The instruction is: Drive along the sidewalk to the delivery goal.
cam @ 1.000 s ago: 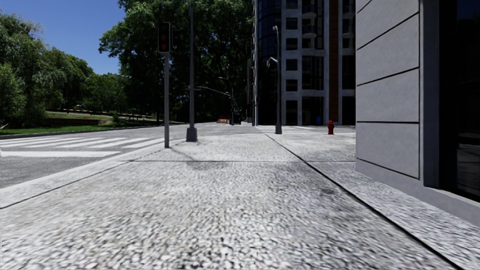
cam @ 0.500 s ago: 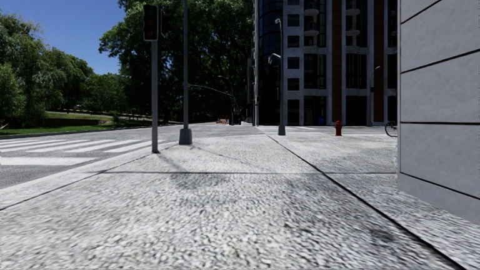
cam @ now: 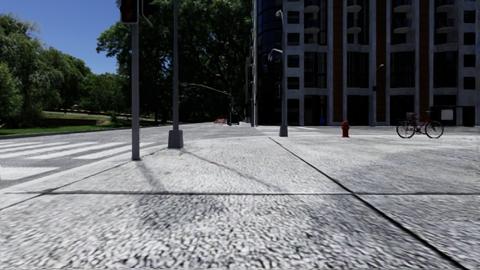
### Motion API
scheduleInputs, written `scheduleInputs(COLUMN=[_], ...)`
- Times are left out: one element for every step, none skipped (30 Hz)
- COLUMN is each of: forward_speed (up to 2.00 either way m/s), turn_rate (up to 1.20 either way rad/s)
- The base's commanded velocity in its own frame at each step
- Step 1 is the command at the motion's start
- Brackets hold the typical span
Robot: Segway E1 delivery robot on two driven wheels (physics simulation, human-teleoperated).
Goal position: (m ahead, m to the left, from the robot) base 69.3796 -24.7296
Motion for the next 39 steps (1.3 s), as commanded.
scheduleInputs(forward_speed=[2.0, 2.0, 2.0, 2.0, 2.0, 2.0, 2.0, 2.0, 2.0, 2.0, 2.0, 2.0, 2.0, 2.0, 2.0, 2.0, 2.0, 2.0, 2.0, 2.0, 2.0, 2.0, 2.0, 2.0, 2.0, 2.0, 2.0, 2.0, 2.0, 2.0, 2.0, 2.0, 2.0, 2.0, 2.0, 2.0, 2.0, 2.0, 2.0], turn_rate=[-0.32, -0.33, -0.33, -0.33, -0.33, -0.33, -0.33, -0.33, -0.33, -0.33, -0.33, -0.33, -0.33, -0.33, -0.33, -0.33, -0.33, -0.33, -0.33, -0.33, -0.39, -0.45, -0.47, -0.47, -0.47, -0.47, -0.47, -0.47, -0.47, -0.47, -0.47, -0.47, -0.47, -0.47, -0.47, -0.47, -0.47, -0.47, -0.47])
